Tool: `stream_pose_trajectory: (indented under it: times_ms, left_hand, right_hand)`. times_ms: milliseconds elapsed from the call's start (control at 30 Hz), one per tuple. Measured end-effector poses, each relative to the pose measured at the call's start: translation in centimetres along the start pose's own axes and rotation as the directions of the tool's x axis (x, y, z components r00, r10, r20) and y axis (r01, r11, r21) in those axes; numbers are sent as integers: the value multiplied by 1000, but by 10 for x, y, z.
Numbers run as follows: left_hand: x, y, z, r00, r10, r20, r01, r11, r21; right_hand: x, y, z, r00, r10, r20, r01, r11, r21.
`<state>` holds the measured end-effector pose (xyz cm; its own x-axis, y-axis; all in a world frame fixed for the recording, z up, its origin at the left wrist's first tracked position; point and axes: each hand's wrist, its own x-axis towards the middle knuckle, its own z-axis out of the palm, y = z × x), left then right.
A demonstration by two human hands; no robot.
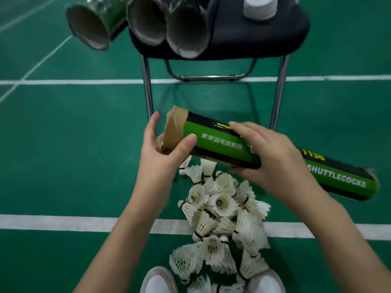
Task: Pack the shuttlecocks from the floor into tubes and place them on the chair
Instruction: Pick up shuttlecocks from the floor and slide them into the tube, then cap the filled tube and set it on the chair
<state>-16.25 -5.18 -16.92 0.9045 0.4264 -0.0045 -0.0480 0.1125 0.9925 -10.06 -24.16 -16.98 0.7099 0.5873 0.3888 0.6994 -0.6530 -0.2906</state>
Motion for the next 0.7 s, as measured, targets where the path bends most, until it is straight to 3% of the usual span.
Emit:
stream_pose_trajectory:
  times_ms: [167, 467, 700]
  left_hand:
    - [2, 62, 17, 998, 60, 1, -60, 993, -101]
    - [29, 155, 41, 970, 244, -3, -243, 968, -57]
    - [43, 187, 62, 946, 323, 23, -321, 945, -66]
  right_hand:
    - [21, -11, -46, 995, -10, -98, 16, 998, 67]
    - [70, -21, -96, 979, 43, -199, 23, 947, 320]
    - [91, -7, -114, 983, 76, -168, 11, 884, 468]
